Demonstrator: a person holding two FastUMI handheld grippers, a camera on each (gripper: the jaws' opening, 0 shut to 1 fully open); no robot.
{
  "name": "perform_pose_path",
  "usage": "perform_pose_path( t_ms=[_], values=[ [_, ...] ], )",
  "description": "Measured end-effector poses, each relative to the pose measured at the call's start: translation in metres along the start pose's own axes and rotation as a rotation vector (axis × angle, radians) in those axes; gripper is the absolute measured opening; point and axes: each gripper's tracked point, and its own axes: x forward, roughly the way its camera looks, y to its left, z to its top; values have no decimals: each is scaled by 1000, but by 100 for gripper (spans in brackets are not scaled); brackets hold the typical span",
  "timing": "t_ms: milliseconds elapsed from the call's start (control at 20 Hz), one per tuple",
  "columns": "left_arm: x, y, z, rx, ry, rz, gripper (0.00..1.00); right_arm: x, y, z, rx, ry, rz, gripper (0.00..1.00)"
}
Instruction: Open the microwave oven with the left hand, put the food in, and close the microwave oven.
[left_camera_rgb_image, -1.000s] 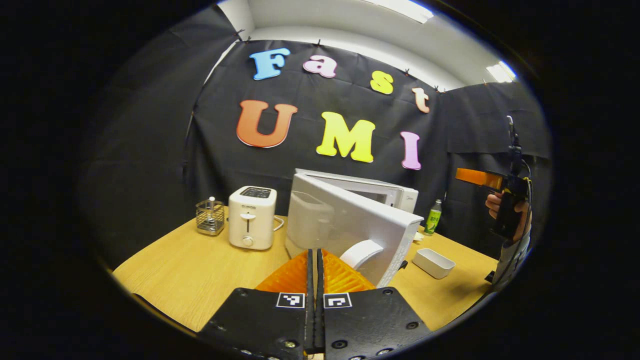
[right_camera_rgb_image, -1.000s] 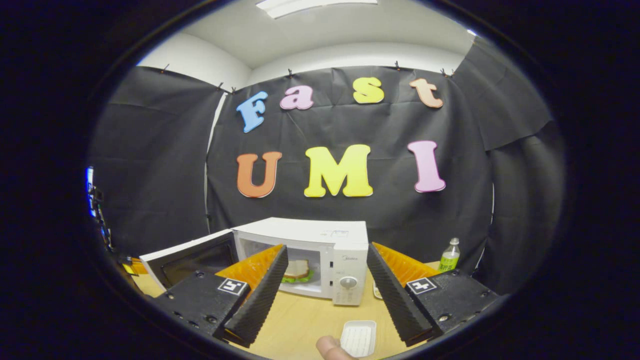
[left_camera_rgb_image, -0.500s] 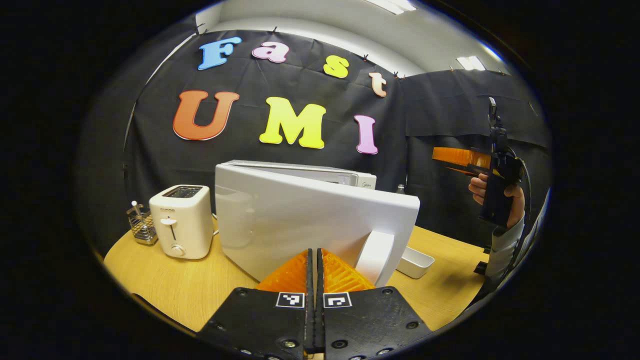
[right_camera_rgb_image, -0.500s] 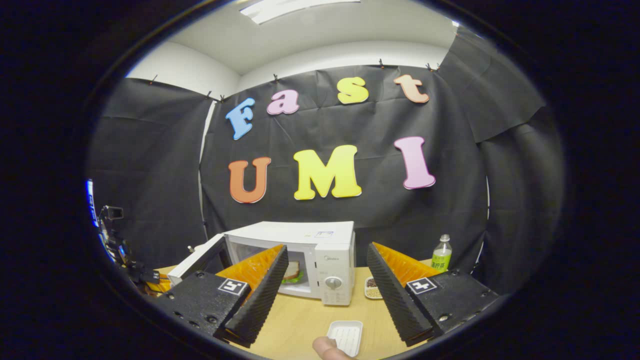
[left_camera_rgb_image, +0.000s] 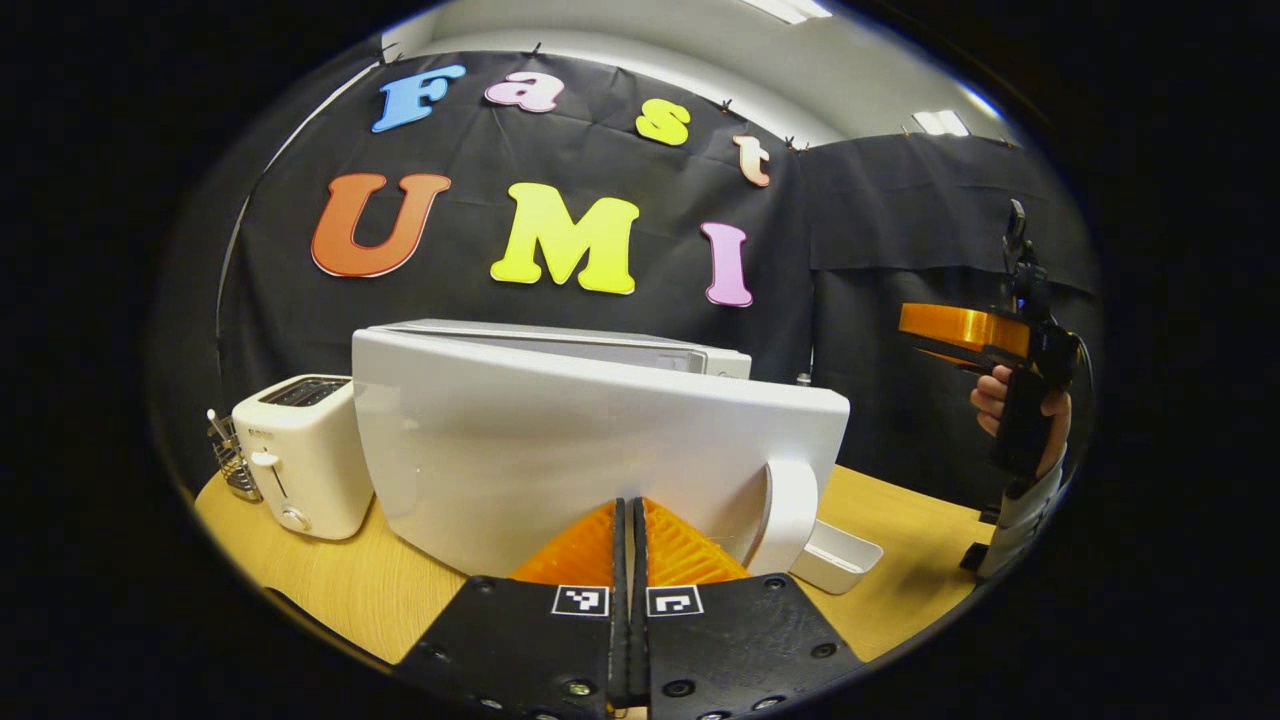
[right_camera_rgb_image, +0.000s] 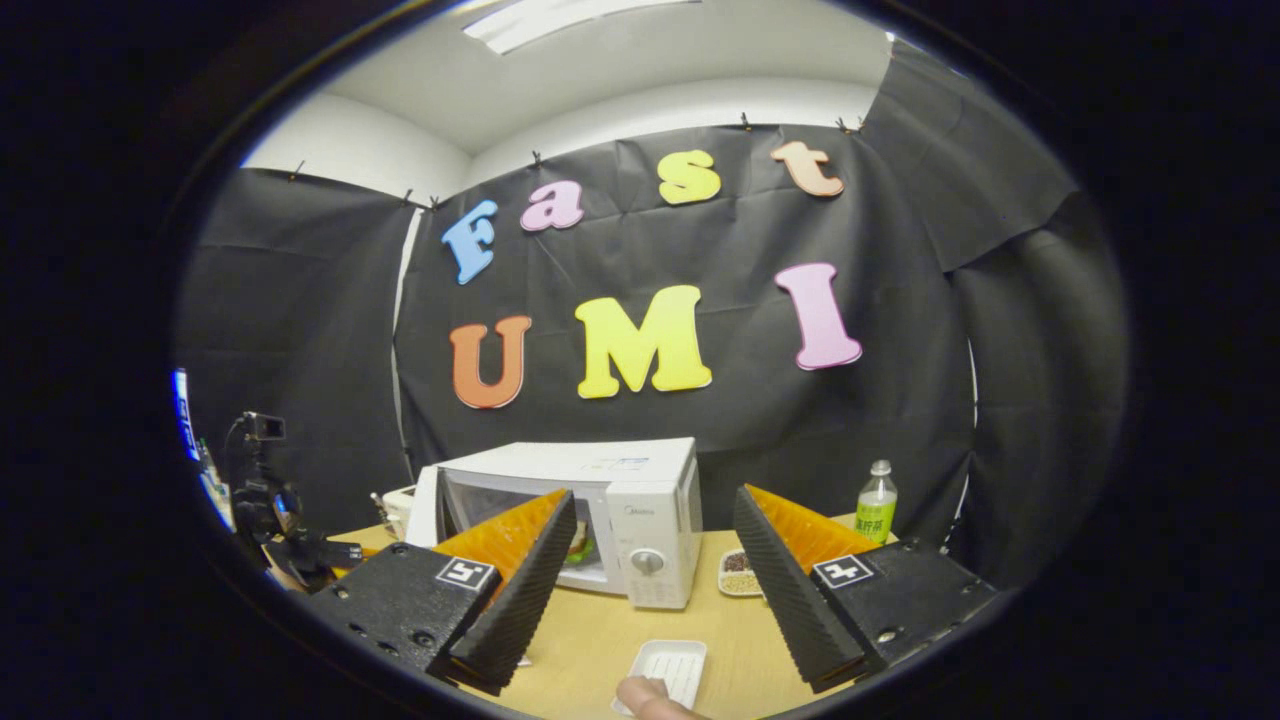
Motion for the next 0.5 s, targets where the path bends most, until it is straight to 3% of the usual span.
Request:
perform_pose_path(
  t_ms=[50,100,200,250,300,350,400,450,500],
  values=[
    [10,-2,0,-13,4,2,0,2,-2,-2,6,3,1,100],
    [20,-3,1,-28,7,4,0,2,-5,-3,13,7,3,91],
    [37,-2,3,-44,13,37,0,2,-10,-3,24,5,7,92],
    [46,-1,1,-34,31,48,0,1,-14,-3,23,3,5,100],
    [55,0,1,-12,35,69,0,0,-18,-3,19,0,3,91],
    [63,1,1,5,45,84,0,-1,-21,-4,15,-2,2,91],
    [70,0,0,15,55,93,0,-2,-25,-5,16,-4,-1,100],
    [76,-2,1,21,57,102,0,-2,-28,-6,19,-5,-3,91],
    [83,-2,5,27,53,116,0,-3,-32,-7,24,-3,-6,91]
  ],
)
